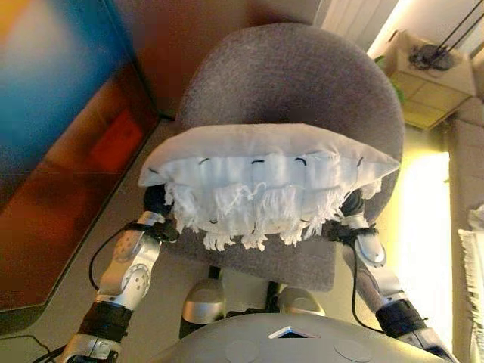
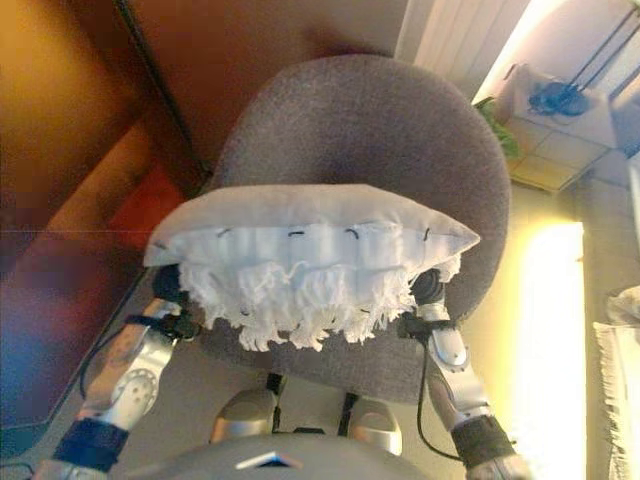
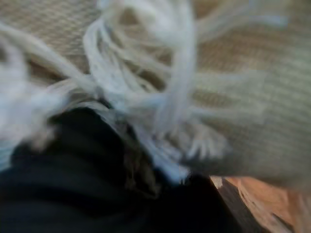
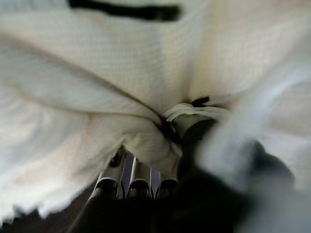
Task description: Pick up the cushion and take it to the sofa
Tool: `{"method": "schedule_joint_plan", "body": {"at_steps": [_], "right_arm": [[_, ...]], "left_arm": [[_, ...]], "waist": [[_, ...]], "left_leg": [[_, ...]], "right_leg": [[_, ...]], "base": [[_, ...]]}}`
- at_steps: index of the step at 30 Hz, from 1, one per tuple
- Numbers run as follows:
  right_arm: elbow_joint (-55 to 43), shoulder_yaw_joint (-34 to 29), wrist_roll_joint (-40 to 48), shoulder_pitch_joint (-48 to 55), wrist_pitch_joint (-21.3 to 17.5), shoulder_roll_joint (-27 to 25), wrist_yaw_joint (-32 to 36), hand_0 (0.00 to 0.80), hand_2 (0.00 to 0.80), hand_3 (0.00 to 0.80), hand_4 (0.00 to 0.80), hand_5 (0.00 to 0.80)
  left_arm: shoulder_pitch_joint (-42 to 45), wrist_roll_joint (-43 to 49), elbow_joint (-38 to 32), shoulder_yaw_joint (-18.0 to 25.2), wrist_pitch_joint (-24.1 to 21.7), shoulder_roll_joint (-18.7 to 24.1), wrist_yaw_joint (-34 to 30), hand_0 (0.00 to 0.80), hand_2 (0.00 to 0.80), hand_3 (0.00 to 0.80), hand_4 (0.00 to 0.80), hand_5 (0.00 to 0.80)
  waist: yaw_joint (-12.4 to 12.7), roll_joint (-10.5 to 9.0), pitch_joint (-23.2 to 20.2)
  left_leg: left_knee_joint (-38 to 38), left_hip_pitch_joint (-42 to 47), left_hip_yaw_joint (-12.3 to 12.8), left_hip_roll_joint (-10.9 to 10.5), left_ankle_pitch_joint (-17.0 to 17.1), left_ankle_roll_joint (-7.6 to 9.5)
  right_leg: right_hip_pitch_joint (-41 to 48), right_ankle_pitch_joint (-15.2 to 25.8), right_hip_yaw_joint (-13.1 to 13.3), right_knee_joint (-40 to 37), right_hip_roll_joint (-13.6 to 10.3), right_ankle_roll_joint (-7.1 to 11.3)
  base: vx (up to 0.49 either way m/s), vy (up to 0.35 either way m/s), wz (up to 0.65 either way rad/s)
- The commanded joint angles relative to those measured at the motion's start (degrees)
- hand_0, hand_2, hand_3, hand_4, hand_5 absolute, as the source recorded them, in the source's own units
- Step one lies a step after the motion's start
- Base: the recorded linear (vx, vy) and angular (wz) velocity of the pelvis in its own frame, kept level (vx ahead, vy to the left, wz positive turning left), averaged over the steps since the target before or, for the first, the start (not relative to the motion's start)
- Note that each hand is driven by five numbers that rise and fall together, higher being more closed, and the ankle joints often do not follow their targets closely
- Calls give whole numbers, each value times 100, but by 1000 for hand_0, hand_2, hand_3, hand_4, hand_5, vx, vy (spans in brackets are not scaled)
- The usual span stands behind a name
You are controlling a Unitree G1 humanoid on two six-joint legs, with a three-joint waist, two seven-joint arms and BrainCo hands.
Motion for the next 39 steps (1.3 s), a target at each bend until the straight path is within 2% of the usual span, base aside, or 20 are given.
{"method": "schedule_joint_plan", "body": {"at_steps": [1, 3, 4, 8, 16, 22, 23, 24, 25, 26, 27, 30, 33, 36, 39], "right_arm": [[2, 564, 333, -1109, -268, 356, 7, 800, 800, 800, 800, 800], [501, 609, 574, -1734, -180, 450, 5, 800, 800, 800, 800, 800], [988, 602, 608, -2389, -71, 520, 21, 800, 800, 800, 800, 800], [2130, 801, 1069, -4013, 279, 509, 89, 800, 800, 800, 800, 800], [3705, 518, 1714, -5461, 779, 653, -96, 800, 800, 800, 800, 800], [4296, 706, 1651, -6225, 1240, 774, -67, 800, 800, 800, 800, 800], [4414, 747, 1598, -6344, 1311, 769, -44, 800, 800, 800, 800, 800], [4528, 784, 1526, -6466, 1368, 759, -33, 800, 800, 800, 800, 800], [4648, 824, 1432, -6610, 1426, 726, -41, 800, 800, 800, 800, 800], [4767, 871, 1360, -6767, 1440, 681, -109, 427, 427, 427, 427, 427], [4852, 890, 1325, -6884, 1390, 633, -102, 0, 0, 0, 0, 0], [4861, 851, 1325, -7022, 1219, 548, -199, 0, 0, 0, 0, 0], [4692, 779, 1311, -7040, 1075, 236, -503, 0, 0, 0, 0, 0], [4467, 584, 1307, -6812, 927, -207, -680, 0, 0, 0, 0, 0], [4359, 402, 1303, -6577, 732, -513, -847, 0, 0, 0, 0, 0]], "left_arm": [[-1478, 466, 261, -828, -171, -465, 187, 800, 800, 800, 800, 800], [-2072, 493, 684, -983, -224, -592, 402, 800, 800, 800, 800, 800], [-2607, 458, 1169, -1075, -405, -753, 515, 800, 800, 800, 800, 800], [-3808, 484, 2134, -1274, -745, -1212, 950, 800, 800, 800, 800, 800], [-5162, 578, 3607, -1449, -484, -1756, 1424, 800, 800, 800, 800, 800], [-6209, 549, 4677, -1391, -510, -1770, 1767, 800, 800, 800, 800, 800], [-6359, 483, 4842, -1384, -407, -1760, 1779, 700, 700, 700, 700, 700], [-6494, 410, 5000, -1377, -270, -1756, 1786, 430, 430, 430, 430, 430], [-6648, 274, 5191, -1380, -111, -1748, 1768, 0, 0, 0, 0, 0], [-6781, 94, 5422, -1362, -56, -1738, 1717, 0, 0, 0, 0, 0], [-6863, -6, 5599, -1317, -142, -1716, 1703, 0, 0, 0, 0, 0], [-6923, -163, 5761, -1279, -171, -1609, 1699, 0, 0, 0, 0, 0], [-6909, -202, 5828, -1199, -201, -1370, 1835, 0, 0, 0, 0, 0], [-6693, -684, 5818, -865, -256, -965, 2048, 0, 0, 0, 0, 0], [-6492, -482, 5902, -632, -246, -643, 2101, 0, 0, 0, 0, 0]], "waist": [[129, -45, -28], [126, -5, 163], [111, 37, 348], [64, 157, 758], [2, 277, 1176], [-159, 259, 1381], [-176, 261, 1399], [-192, 266, 1414], [-215, 278, 1433], [-237, 293, 1448], [-258, 313, 1466], [-291, 334, 1496], [-309, 348, 1576], [-338, 343, 1664], [-349, 334, 1720]], "left_leg": [[381, -286, 443, 57, -384, 89], [430, -543, 472, 90, -331, 24], [473, -747, 501, 98, -308, -11], [709, -1322, 502, 101, -287, -68], [1091, -2100, 477, 188, -216, -142], [1207, -2430, 566, 236, -113, -164], [1206, -2464, 577, 227, -89, -166], [1202, -2493, 587, 216, -68, -168], [1183, -2513, 611, 207, -37, -170], [1153, -2515, 641, 204, -2, -172], [1113, -2493, 664, 198, 24, -176], [1054, -2436, 699, 182, 38, -187], [1029, -2409, 728, 167, 40, -195], [1109, -2393, 754, 183, -21, -214], [1194, -2425, 763, 202, -92, -212]], "right_leg": [[-574, 882, -77, -323, -437, 468], [-743, 944, -132, -386, -509, 482], [-911, 1012, -186, -430, -586, 506], [-1443, 1129, -146, -392, -733, 537], [-2301, 1190, 15, 16, -906, 574], [-2809, 1214, 209, 328, -965, 562], [-2862, 1223, 239, 343, -966, 560], [-2905, 1239, 267, 341, -968, 562], [-2950, 1264, 294, 332, -971, 568], [-2976, 1290, 320, 315, -971, 576], [-2974, 1311, 352, 285, -964, 582], [-2945, 1331, 421, 215, -943, 582], [-2950, 1386, 429, 167, -952, 583], [-2946, 1368, 422, 189, -977, 599], [-2973, 1326, 407, 227, -994, 600]], "base": [[-127, -78, 18], [-226, -49, 10], [-292, -28, 2], [-218, -3, -4], [-57, 4, -3], [-15, 70, -3], [2, 92, -6], [3, 92, -1], [6, 98, -4], [13, 108, -13], [31, 103, -20], [49, 66, -9], [20, 37, -2], [18, 35, -7], [0, 10, -5]]}}
